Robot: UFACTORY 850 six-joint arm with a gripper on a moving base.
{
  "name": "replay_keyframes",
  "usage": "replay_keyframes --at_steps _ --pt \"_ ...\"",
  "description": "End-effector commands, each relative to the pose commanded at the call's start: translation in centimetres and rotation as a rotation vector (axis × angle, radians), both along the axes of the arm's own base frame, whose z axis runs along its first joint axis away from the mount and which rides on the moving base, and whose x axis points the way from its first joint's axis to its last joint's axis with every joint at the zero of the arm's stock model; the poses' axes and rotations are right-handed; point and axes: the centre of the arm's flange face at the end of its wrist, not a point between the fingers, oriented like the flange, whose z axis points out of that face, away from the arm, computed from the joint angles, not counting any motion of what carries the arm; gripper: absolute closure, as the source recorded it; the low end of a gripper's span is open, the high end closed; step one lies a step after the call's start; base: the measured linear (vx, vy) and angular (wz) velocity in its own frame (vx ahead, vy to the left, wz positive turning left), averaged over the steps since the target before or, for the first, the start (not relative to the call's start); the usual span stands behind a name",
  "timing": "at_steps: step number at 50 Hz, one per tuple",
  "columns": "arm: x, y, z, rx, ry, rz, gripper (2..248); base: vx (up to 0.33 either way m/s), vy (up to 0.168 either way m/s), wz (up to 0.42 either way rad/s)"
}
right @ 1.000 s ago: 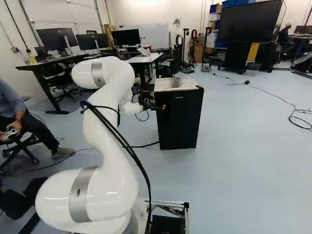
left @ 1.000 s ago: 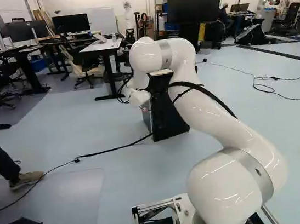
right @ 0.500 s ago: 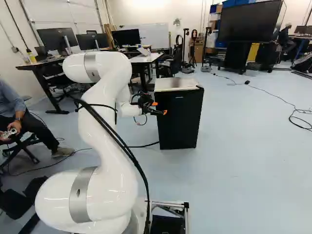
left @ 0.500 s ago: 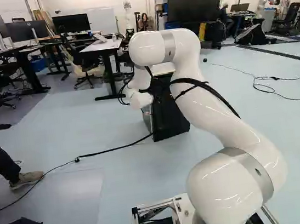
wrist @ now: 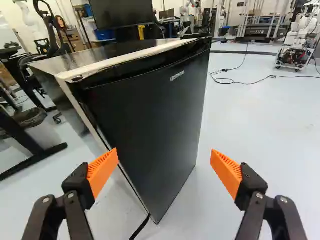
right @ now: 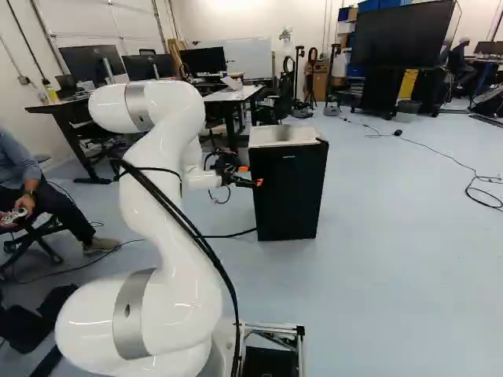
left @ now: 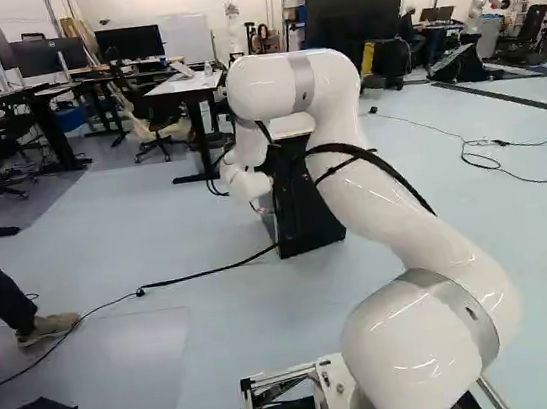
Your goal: Open the fridge door
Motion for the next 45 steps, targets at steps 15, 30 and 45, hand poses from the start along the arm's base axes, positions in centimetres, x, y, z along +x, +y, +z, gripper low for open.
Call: replay_keyframes --at_steps 15,30,45 --pt "1.7 2.0 -0.2 0.000 -0.038 0.020 3 0.000 0.000 0.000" --pt "3.7 3.2 -0.4 -0.002 -0.081 0.023 3 0.000 0.000 0.000" --pt "5.4 3.7 -0.5 -0.006 -0.120 0.016 3 0.000 0.000 0.000"
